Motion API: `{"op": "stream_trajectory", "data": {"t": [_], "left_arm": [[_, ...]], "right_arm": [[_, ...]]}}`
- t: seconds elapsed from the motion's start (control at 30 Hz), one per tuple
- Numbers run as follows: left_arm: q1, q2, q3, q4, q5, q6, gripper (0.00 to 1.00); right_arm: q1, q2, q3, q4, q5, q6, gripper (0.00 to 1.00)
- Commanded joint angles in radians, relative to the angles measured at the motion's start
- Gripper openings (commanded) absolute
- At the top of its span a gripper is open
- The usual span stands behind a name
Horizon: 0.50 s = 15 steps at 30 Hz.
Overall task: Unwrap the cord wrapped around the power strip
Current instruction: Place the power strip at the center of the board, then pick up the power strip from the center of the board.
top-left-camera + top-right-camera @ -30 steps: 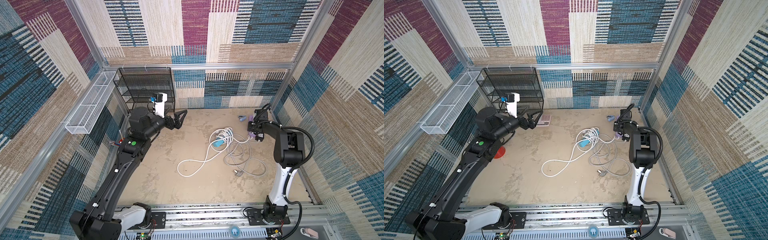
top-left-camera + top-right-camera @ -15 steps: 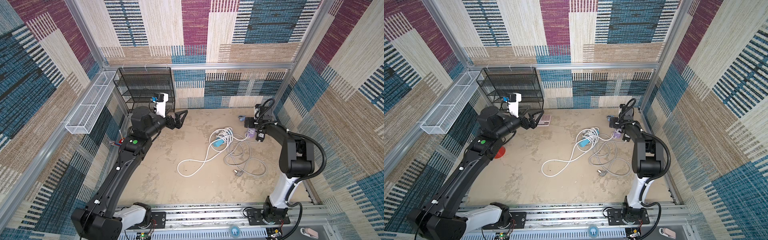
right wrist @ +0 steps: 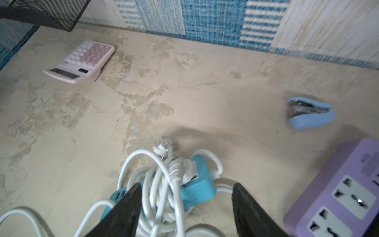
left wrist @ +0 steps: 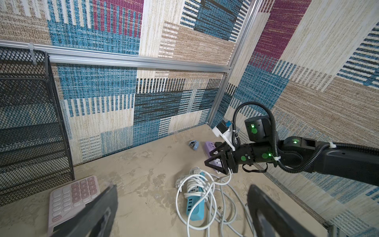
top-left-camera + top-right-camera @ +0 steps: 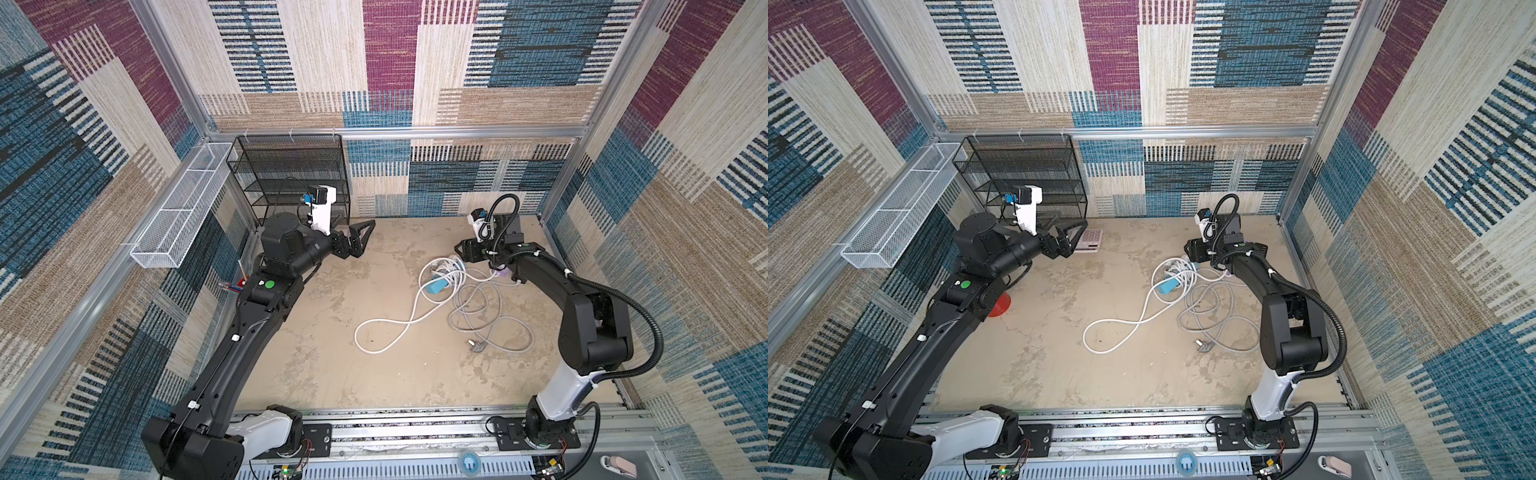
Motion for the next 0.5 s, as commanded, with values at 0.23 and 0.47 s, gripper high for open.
{"op": "stream_trajectory", "data": {"t": [0.23,0.47], "left_arm": [[0.0,-0.005,0.001,0.027,0.009,0.017,0.99],[0.001,-0.008,0.0,0.028,0.008,0.018,0.99]], "right_arm": [[0.036,-0.023,-0.071,-0.035,-0.006,0.017,0.51],[0.036,0.017,-0.057,-0.032,0.033,0.017,0.43]]}}
